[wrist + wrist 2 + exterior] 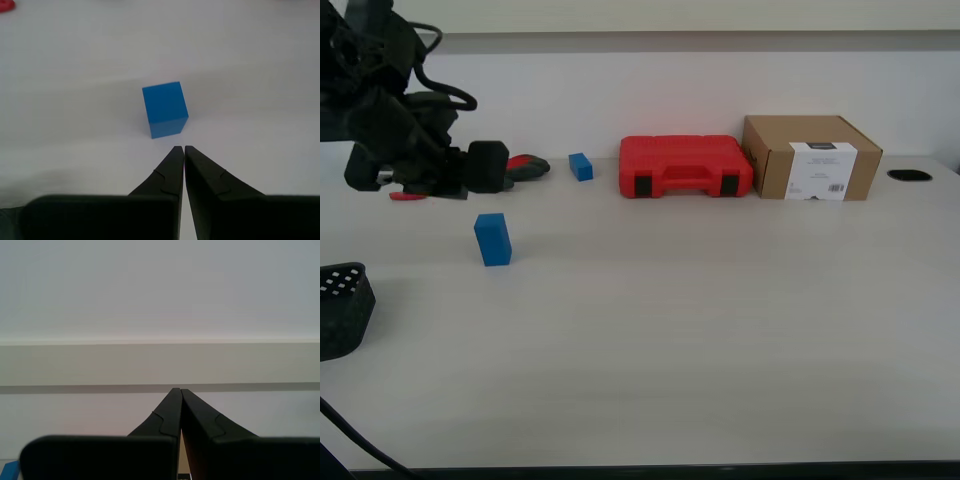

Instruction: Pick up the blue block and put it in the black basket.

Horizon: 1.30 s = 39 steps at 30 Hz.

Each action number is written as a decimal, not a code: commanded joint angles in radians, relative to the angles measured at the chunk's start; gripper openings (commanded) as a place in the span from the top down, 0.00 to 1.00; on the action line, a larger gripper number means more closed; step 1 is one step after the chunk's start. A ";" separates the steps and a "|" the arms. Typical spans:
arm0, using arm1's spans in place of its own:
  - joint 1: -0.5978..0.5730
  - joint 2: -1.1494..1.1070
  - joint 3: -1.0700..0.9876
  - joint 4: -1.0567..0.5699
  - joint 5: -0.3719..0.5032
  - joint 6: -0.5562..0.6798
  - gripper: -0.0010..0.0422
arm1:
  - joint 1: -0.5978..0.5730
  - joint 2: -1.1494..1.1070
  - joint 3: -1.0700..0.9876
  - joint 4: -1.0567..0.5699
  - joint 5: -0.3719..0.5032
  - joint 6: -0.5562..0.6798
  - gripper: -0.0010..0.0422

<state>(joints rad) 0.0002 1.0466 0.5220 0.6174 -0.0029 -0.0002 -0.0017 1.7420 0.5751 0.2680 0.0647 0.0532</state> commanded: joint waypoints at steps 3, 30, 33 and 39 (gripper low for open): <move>0.000 0.000 0.001 0.002 -0.001 0.000 0.98 | 0.000 0.111 0.062 0.008 0.008 -0.001 0.98; 0.000 0.000 0.001 0.002 -0.002 0.000 0.98 | 0.000 0.381 0.399 -0.195 0.074 0.074 0.81; 0.000 0.000 0.001 0.002 -0.002 0.000 0.98 | 0.000 0.380 0.417 -0.200 0.070 0.079 0.61; 0.000 0.000 0.001 0.002 -0.002 0.000 0.98 | 0.002 0.470 0.448 -0.219 -0.084 0.096 0.09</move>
<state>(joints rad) -0.0002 1.0466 0.5220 0.6167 -0.0029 -0.0002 0.0006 2.1826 1.0145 0.0578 -0.0010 0.1520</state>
